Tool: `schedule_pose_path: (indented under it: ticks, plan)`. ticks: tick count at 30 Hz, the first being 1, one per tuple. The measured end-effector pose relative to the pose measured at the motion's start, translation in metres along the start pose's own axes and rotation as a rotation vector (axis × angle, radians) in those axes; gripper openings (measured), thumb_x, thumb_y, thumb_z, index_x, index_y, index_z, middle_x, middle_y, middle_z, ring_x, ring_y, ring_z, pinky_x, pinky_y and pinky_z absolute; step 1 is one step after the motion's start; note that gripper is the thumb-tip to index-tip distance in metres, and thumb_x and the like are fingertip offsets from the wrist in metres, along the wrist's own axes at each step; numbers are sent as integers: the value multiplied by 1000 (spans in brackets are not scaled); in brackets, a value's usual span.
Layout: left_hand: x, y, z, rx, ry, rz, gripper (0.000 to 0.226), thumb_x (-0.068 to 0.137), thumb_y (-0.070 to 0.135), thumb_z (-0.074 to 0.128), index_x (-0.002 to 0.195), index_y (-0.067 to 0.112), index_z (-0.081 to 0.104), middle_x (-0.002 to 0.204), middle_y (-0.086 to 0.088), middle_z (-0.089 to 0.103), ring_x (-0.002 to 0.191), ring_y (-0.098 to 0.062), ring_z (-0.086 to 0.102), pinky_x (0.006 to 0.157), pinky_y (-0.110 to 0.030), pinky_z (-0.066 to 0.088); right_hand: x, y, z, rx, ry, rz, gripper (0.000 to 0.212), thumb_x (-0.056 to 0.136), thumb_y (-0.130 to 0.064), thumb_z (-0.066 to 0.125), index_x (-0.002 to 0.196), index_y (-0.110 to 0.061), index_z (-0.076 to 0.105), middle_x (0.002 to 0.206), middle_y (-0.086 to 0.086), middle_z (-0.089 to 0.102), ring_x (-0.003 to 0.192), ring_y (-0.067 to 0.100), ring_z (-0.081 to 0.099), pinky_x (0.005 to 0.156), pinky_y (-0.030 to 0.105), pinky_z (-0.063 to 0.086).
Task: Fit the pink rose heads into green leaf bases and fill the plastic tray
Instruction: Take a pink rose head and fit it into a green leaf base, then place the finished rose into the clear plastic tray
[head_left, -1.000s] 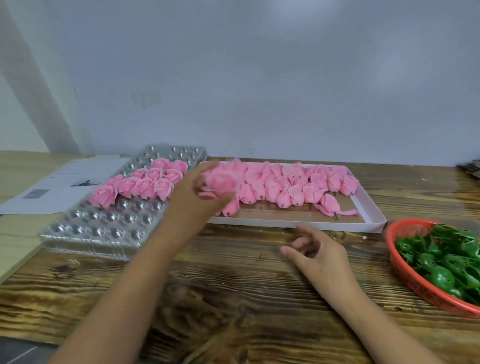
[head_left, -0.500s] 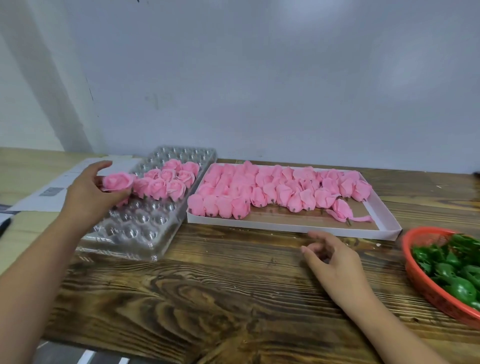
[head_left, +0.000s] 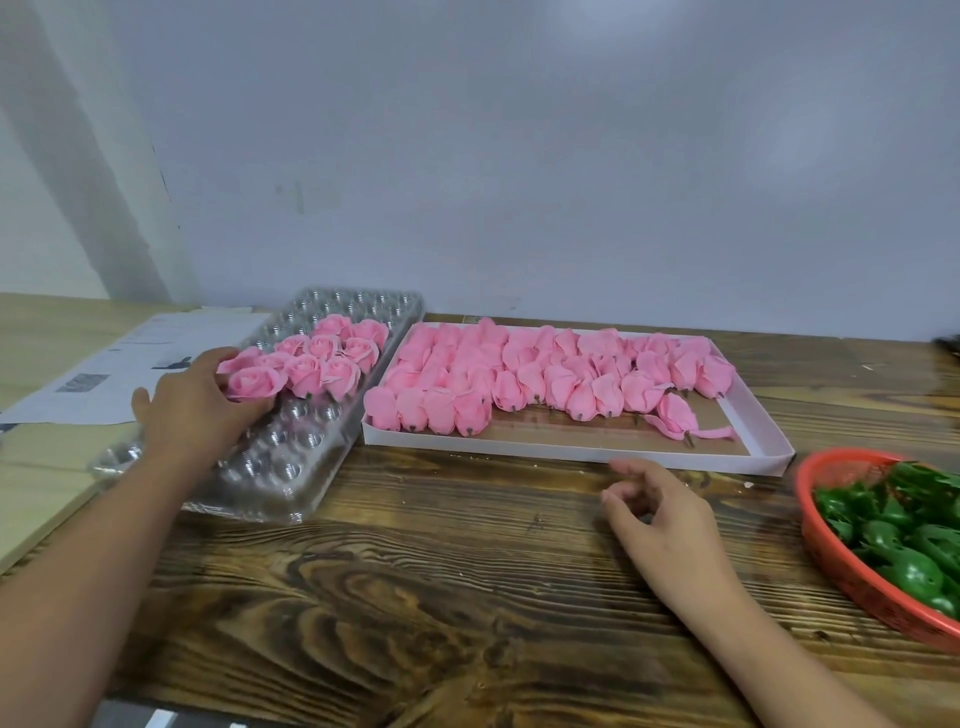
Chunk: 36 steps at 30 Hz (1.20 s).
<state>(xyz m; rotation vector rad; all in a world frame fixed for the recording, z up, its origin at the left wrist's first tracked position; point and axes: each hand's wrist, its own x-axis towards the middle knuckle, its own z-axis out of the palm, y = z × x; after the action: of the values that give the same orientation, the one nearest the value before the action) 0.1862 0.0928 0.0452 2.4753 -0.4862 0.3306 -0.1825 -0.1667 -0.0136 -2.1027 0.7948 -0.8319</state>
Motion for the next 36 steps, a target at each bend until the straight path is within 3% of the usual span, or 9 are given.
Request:
schedule_pose_path:
  ticks: [9,14,18,22,25,28,34,36]
  plan:
    - [7,-1,-6,136,-39,-61,76,75,55,84,140,26,56,104,-9,75,119,-41,57,112,-59,23,-1,-4,-2,-12,-1,-5,31,86,-13,68,113,-28,63,77,-15,70,75,1,61,66,5,42]
    - [8,3,-10,151,-110,-55,75,78,49,84,143,28,54,117,-7,75,125,-40,57,118,-67,2,-1,-4,-1,13,-7,6,31,87,-13,68,113,-30,62,78,-14,70,72,3,61,66,9,44]
    - [12,3,-12,151,-185,-11,75,79,44,84,145,23,55,116,-12,74,121,-40,59,120,-63,19,-1,-3,0,7,-6,-8,31,88,-12,67,111,-33,60,82,-27,67,73,1,61,66,7,43]
    - [11,6,-12,214,-193,-11,75,77,53,79,143,27,55,118,-12,73,126,-40,55,120,-67,9,-2,-1,0,17,0,-17,30,89,-13,66,110,-33,61,81,-25,68,75,-1,62,66,5,42]
    - [11,9,-12,290,-191,-9,64,83,47,77,141,32,55,114,-8,75,127,-39,54,119,-69,-2,-1,-1,0,32,15,-18,29,90,-12,65,111,-30,62,78,-17,70,75,1,63,67,5,42]
    - [14,11,-14,341,-205,-8,60,85,40,75,141,32,55,104,-6,75,125,-38,55,118,-69,-6,-1,-1,0,32,9,-17,30,89,-11,65,110,-32,60,83,-25,68,76,3,63,67,7,43]
    - [14,14,-12,354,-202,-11,57,85,34,73,139,33,56,102,-4,73,122,-37,57,117,-68,-7,-1,0,1,23,9,-15,32,88,-8,65,110,-32,59,84,-30,67,77,1,63,67,6,43]
    - [17,10,-11,294,-230,-4,59,85,32,74,140,29,55,111,-8,74,118,-38,59,122,-66,5,-1,0,1,22,7,-9,33,89,-8,64,111,-32,59,85,-30,67,78,0,63,68,5,42]
